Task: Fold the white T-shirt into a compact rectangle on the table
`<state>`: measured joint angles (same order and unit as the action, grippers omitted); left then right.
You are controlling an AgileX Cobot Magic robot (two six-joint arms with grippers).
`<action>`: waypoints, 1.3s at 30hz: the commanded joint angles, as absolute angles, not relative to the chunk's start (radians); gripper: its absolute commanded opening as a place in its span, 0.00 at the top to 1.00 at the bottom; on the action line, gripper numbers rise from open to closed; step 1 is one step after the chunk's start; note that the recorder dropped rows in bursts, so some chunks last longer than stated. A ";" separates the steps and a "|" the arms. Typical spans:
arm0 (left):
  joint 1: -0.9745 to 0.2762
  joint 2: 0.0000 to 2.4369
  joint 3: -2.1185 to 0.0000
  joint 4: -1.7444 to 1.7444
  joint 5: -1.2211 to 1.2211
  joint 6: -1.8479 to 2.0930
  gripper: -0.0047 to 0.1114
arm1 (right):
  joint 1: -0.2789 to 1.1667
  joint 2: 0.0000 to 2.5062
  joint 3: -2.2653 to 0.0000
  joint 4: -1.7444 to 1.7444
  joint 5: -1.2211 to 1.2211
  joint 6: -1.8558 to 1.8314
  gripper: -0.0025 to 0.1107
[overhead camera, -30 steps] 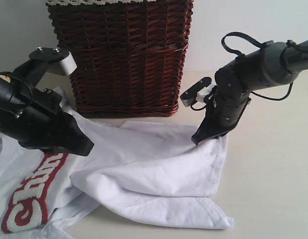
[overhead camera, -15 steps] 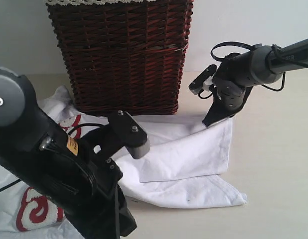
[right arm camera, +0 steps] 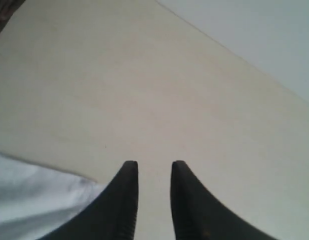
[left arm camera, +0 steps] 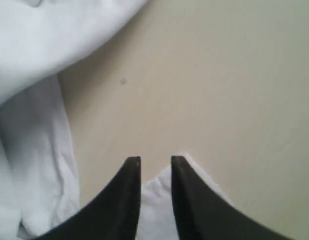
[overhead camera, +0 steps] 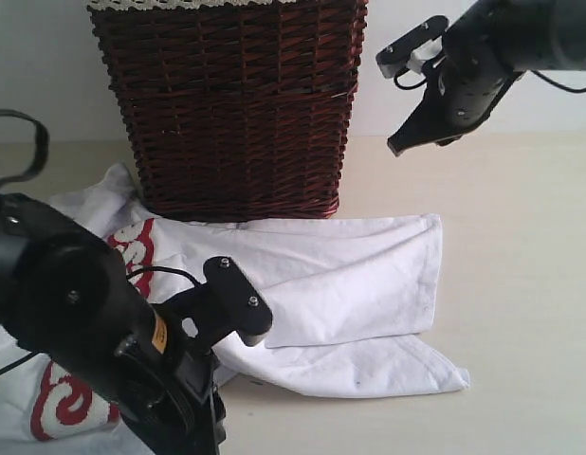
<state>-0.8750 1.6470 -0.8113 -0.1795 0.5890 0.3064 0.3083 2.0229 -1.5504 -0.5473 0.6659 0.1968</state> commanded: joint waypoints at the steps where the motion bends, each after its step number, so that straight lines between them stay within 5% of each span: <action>1: -0.857 1.748 -0.806 -0.032 0.482 0.228 0.58 | 0.308 1.950 -1.557 -0.439 0.815 0.069 0.75; 15: -0.824 1.838 -0.804 0.356 0.322 -0.109 0.59 | 0.308 1.770 -1.403 -0.354 0.700 0.054 0.75; 21: -0.798 1.895 -0.804 0.312 0.350 -0.111 0.96 | 0.308 1.770 -1.403 -0.337 0.700 0.047 0.76; 39: -1.016 1.644 -0.804 -0.037 0.761 0.232 0.96 | 0.308 1.770 -1.403 -0.327 0.689 0.028 0.77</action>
<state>-1.0091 1.6848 -0.8076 0.0416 0.7141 0.1593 0.3083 1.7774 -1.4054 -0.3367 0.6948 0.0345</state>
